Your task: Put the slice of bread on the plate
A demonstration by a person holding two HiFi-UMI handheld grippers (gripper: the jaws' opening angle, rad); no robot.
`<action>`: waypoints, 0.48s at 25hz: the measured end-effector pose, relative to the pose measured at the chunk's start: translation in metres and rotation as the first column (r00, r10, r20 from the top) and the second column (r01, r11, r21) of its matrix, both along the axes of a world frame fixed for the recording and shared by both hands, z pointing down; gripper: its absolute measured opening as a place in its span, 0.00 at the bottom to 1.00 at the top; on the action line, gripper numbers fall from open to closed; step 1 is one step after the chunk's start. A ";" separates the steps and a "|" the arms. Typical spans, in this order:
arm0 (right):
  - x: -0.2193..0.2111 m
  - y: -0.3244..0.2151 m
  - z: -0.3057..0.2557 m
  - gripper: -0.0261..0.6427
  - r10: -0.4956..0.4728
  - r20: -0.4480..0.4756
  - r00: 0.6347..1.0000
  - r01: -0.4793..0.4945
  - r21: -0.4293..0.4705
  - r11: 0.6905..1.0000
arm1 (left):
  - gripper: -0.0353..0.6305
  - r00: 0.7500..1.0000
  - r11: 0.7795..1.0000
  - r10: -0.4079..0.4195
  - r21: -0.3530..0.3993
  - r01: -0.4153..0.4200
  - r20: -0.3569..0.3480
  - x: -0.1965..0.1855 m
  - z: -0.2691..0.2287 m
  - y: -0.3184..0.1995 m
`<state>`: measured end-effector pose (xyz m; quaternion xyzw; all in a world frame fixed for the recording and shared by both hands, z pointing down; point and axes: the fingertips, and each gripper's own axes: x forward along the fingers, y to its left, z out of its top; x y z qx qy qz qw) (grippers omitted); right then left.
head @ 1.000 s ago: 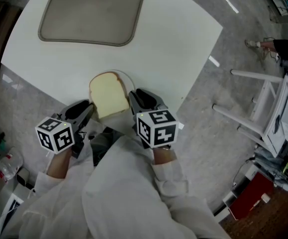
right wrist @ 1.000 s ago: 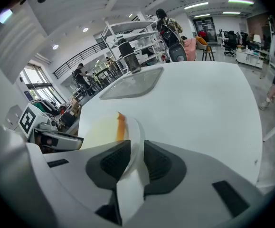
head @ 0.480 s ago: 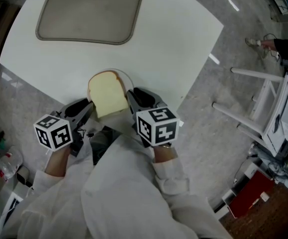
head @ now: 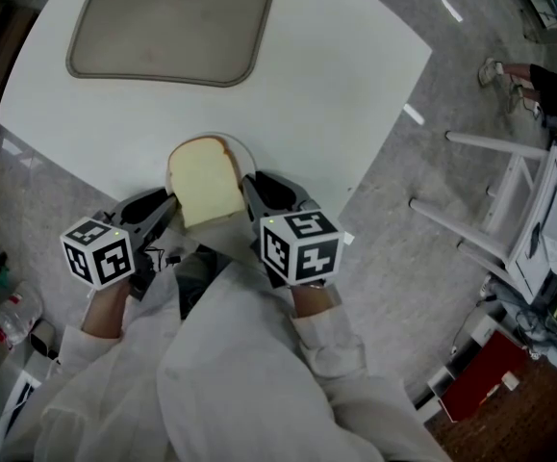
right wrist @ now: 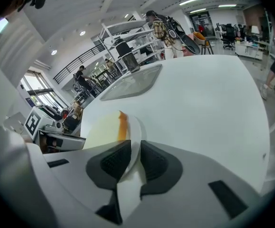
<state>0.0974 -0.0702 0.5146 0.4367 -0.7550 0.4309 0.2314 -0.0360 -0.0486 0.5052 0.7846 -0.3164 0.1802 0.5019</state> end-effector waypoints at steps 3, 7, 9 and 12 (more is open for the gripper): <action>0.001 0.000 0.000 0.15 0.009 -0.005 1.000 -0.009 -0.005 1.000 | 0.17 1.000 1.000 0.010 0.003 -0.010 0.009 0.001 0.001 -0.001; 0.001 0.000 -0.001 0.14 0.012 -0.005 1.000 -0.012 -0.004 1.000 | 0.17 1.000 1.000 0.002 -0.024 -0.002 -0.002 0.001 0.000 0.000; 0.002 0.000 -0.001 0.14 0.015 -0.005 1.000 -0.015 -0.007 1.000 | 0.16 1.000 0.999 0.000 -0.035 0.000 -0.007 0.001 0.000 -0.001; 0.001 0.000 -0.001 0.14 0.018 0.005 1.000 -0.018 -0.015 1.000 | 0.16 1.000 0.999 -0.016 -0.040 0.016 -0.009 0.000 0.001 -0.002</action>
